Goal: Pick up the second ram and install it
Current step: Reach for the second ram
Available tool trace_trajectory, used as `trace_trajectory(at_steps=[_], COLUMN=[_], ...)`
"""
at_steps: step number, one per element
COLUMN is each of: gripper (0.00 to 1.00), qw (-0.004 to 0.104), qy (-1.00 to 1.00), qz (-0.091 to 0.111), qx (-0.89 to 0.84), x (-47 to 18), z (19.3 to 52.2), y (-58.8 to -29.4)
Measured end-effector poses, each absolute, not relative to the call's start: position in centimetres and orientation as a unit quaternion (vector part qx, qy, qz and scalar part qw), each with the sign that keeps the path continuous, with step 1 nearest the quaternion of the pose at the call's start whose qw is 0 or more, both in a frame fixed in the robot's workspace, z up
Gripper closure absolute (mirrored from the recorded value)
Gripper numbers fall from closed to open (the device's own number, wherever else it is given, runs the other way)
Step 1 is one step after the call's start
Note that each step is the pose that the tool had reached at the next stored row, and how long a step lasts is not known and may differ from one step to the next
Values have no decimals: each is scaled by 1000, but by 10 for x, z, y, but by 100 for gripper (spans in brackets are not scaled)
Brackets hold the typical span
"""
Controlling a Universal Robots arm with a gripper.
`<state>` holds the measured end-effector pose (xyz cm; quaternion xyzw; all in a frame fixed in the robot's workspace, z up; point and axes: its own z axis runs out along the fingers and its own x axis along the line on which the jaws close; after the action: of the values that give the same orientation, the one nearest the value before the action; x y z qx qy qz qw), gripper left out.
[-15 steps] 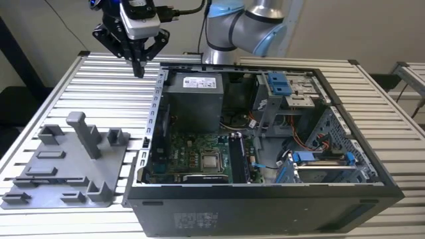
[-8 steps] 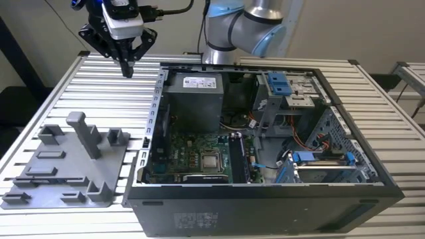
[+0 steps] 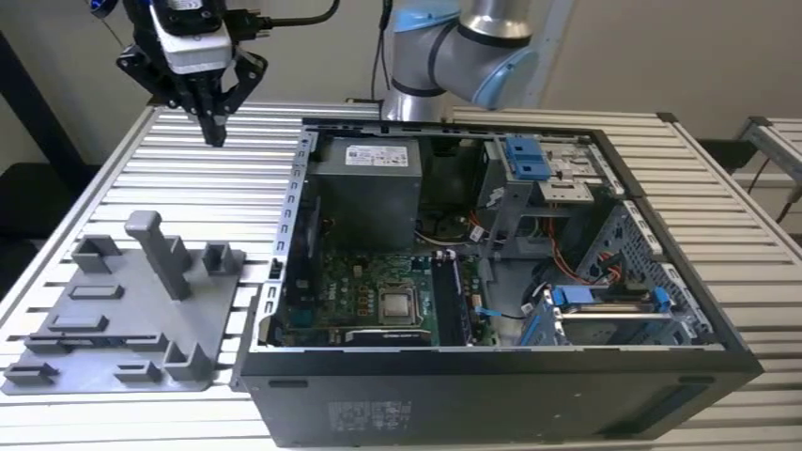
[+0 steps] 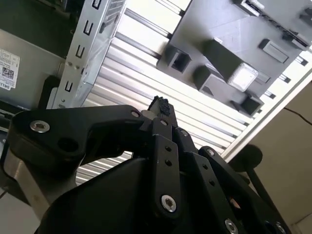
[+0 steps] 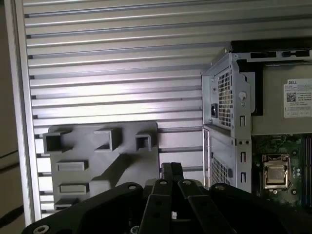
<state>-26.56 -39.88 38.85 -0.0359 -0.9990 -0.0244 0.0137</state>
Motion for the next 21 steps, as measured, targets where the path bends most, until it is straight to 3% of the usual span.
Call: trace_trajectory(at_steps=[21], gripper=[89], qw=[4], qy=[-999], qz=[-25], qx=[-33], x=[-333], z=[388], y=[-399])
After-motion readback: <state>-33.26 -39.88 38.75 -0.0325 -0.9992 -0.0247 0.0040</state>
